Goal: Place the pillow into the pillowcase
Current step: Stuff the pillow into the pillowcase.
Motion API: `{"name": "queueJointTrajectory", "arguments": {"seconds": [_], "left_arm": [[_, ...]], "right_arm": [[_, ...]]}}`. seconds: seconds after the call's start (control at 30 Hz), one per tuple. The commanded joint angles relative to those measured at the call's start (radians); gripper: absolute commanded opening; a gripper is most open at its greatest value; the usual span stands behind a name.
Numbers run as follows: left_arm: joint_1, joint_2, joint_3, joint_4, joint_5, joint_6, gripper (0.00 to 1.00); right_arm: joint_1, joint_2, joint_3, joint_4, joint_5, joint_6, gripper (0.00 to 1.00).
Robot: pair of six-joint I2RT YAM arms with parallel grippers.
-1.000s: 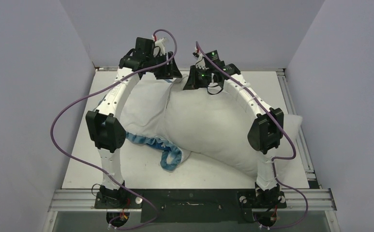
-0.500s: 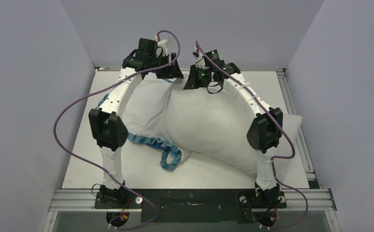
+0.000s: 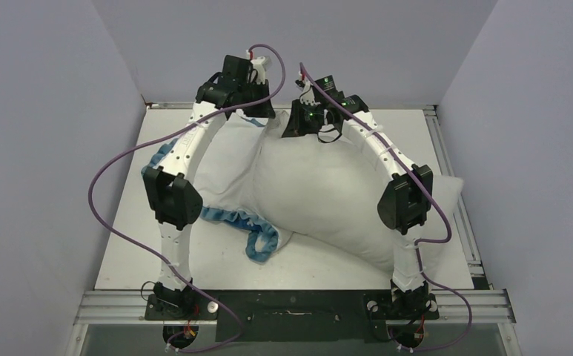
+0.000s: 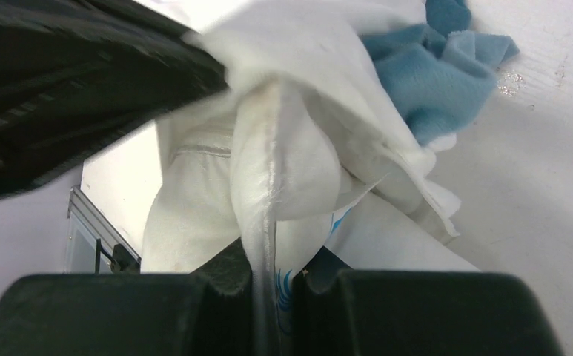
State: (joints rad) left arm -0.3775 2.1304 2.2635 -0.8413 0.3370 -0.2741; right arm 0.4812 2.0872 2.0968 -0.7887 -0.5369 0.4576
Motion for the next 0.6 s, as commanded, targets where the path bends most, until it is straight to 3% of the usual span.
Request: {"name": "queueJointTrajectory", "arguments": {"seconds": [0.0, 0.17, 0.4, 0.57], "left_arm": [[-0.009, -0.102, 0.106, 0.0, -0.187, 0.007, 0.0], [-0.053, -0.16, 0.167, -0.058, -0.232, -0.011, 0.0], [-0.124, -0.211, 0.135, -0.128, -0.21, -0.054, 0.0], [-0.126, -0.222, 0.084, -0.051, -0.133, -0.137, 0.0]], "right_arm": [[0.027, 0.014, 0.036, -0.094, 0.021, -0.025, 0.05], [0.025, -0.009, 0.045, -0.098, 0.131, -0.029, 0.05], [0.0, -0.124, 0.028, 0.0, 0.32, -0.002, 0.05], [0.026, -0.169, -0.002, 0.098, 0.223, -0.018, 0.05]]}}
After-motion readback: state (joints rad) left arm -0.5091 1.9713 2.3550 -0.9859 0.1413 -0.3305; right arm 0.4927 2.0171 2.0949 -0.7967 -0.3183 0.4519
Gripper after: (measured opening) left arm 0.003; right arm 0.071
